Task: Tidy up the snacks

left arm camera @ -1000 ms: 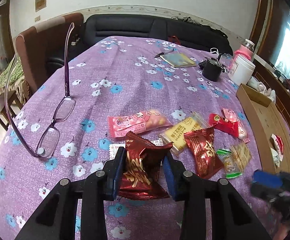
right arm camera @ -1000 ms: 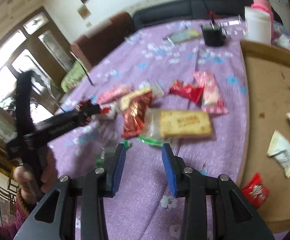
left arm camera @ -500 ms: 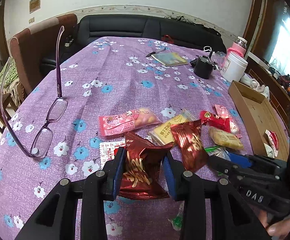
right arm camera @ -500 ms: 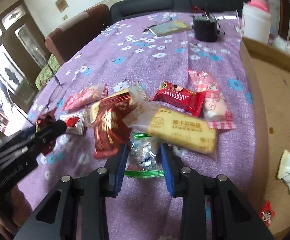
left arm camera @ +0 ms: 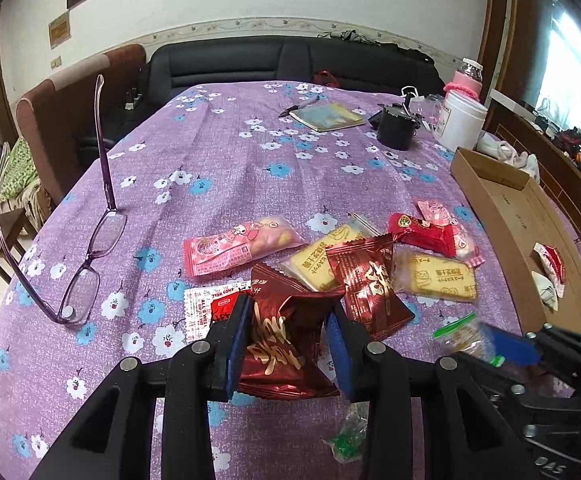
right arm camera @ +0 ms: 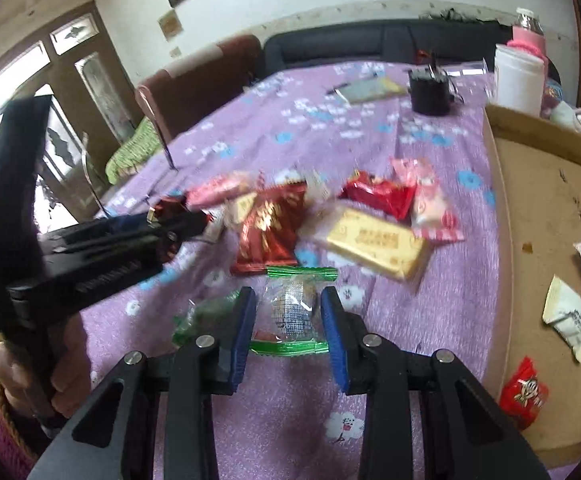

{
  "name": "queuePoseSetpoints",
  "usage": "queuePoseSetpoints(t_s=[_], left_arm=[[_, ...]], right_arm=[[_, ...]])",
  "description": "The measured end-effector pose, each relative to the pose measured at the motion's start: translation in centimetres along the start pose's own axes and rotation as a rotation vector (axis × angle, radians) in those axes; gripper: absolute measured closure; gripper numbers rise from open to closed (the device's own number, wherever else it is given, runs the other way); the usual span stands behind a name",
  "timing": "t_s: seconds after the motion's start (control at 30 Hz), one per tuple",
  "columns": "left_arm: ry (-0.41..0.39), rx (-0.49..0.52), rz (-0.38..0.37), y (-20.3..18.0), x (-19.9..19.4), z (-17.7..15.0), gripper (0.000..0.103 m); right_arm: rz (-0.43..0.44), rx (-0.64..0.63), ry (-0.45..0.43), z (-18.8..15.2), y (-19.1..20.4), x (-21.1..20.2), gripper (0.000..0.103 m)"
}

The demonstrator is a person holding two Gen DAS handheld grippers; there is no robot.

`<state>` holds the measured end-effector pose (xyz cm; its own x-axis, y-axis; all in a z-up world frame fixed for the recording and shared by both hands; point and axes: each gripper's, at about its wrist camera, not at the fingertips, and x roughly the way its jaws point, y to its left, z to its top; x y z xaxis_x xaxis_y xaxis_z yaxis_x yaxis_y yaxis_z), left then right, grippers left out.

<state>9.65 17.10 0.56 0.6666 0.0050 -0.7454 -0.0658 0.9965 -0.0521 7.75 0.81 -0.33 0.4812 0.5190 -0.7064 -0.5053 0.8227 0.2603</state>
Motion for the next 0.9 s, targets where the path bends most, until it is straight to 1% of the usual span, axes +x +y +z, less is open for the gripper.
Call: queuePoseSetpoints(t_s=[0.13,0.23,0.37,0.53,0.67,0.9], left_arm=[[-0.006,0.009,0.023,-0.3,0.3,0.0,0.064],[-0.019,0.037,0.063,-0.8,0.3,-0.2,0.064],[-0.055,0.06,0.109,-1.2,-0.1,-0.3,0.064],[-0.096,0.067,0.15,-1.3,-0.7,-0.4,0.064],[-0.115,0.077,0.164,-1.4,-1.0,-0.4,0.064],[-0.124,0.087,0.174,-1.7,-1.2,-0.5,0.064]], right_arm=[[0.014,0.009,-0.023,0.2,-0.3,-0.6,0.07],[0.021,0.014,-0.032,0.2,-0.3,-0.9,0.07],[0.012,0.019,-0.04,0.1,-0.3,-0.9,0.07],[0.006,0.036,-0.05,0.1,-0.6,-0.9,0.07],[-0.002,0.037,-0.057,0.1,-0.7,-1.0,0.07],[-0.004,0.034,-0.061,0.1,-0.6,-1.1,0.07]])
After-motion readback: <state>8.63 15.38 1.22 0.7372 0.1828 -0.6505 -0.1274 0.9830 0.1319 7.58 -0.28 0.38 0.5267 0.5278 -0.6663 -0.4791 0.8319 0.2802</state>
